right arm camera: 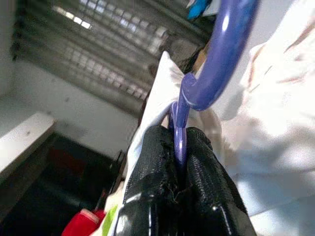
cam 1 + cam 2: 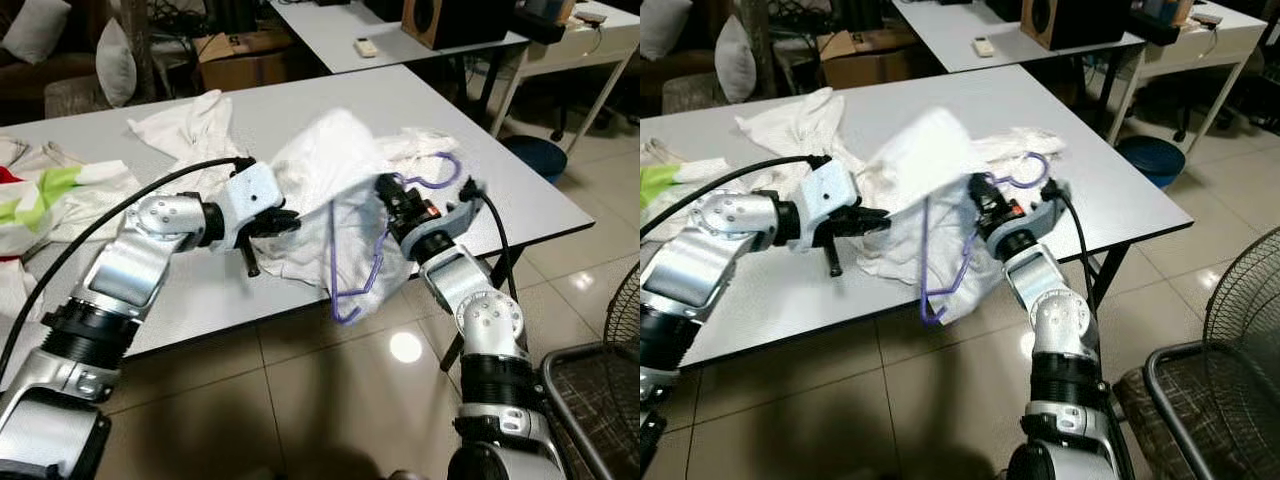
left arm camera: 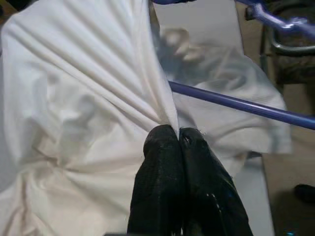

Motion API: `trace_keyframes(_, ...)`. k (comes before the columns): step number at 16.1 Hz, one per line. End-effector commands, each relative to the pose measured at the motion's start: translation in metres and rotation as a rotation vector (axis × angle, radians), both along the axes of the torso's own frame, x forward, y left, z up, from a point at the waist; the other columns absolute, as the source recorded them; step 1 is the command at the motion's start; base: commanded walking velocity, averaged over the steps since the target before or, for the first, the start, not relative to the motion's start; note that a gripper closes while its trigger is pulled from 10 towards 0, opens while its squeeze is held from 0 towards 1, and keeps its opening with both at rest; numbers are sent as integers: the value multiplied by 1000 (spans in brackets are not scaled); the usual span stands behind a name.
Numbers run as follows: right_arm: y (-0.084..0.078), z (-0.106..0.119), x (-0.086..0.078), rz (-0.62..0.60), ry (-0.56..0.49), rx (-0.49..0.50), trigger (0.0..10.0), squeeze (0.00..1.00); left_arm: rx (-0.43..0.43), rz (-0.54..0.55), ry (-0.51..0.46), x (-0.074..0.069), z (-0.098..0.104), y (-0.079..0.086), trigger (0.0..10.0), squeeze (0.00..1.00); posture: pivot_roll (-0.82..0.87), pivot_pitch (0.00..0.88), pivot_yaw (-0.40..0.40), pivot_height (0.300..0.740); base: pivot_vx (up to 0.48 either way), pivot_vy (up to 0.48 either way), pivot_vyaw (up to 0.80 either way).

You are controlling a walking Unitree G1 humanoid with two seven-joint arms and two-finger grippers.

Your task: Hang hanger

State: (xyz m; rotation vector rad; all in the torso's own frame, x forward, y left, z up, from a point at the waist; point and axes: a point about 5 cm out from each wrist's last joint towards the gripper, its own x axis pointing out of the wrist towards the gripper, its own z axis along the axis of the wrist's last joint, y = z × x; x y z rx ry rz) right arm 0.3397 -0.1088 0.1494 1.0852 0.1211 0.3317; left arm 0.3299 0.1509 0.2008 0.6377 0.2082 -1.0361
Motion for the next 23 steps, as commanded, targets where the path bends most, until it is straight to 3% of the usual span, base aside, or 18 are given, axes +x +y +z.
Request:
trace_keyframes(1, 20, 20, 9, -15, -41, 110, 10000, 0, 16, -12, 20, -3, 3, 5, 0, 0, -80, 0, 71, 740, 0, 0, 0)
trace_keyframes(2, 23, 21, 11, -16, -37, 136, 10000, 0, 21, -16, 28, -4, 2, 7, 824, 0, -75, 0, 70, 740, 0, 0, 0)
trace_keyframes(3, 27, 24, 12, -7, -39, 179, 10000, 0, -9, -29, 40, -5, 4, 5, 902, 0, -70, 0, 70, 740, 0, 0, 0)
trace_keyframes(5, 36, 27, 16, -11, -33, 243, 10000, 0, -72, -99, 106, -13, 3, -7, 0, 0, -58, 0, 71, 740, 0, 0, 0)
trace_keyframes(7, 41, 30, 22, -30, -24, 314, 10000, 0, -66, -157, 164, -20, -4, -13, 0, 0, -49, 0, 73, 740, 0, 0, 0)
trace_keyframes(10, 48, 37, 32, -47, -26, 335, 10000, 0, -57, -263, 280, -37, -7, -19, 0, 0, -29, 0, 73, 740, 0, 0, 0)
trace_keyframes(13, 53, 42, 38, -57, -22, 364, 10000, 0, -94, -300, 343, -45, -8, -21, 0, 0, -13, 0, 69, 740, 0, 0, 0)
trace_keyframes(15, 59, 44, 41, -60, -15, 366, 10000, 0, -212, -341, 373, -50, -2, -33, 0, 0, 3, 0, 62, 740, 0, 0, 0)
trace_keyframes(21, 69, 46, 45, -88, -23, 275, 10000, 0, -584, -392, 408, -45, 32, -71, 0, 0, 4, 0, 60, 740, 0, 0, 0)
trace_keyframes(23, 75, 45, 42, -52, -36, 199, 10000, 0, -598, -317, 343, -33, 35, -74, 0, 0, -3, 0, 63, 740, 0, 0, 0)
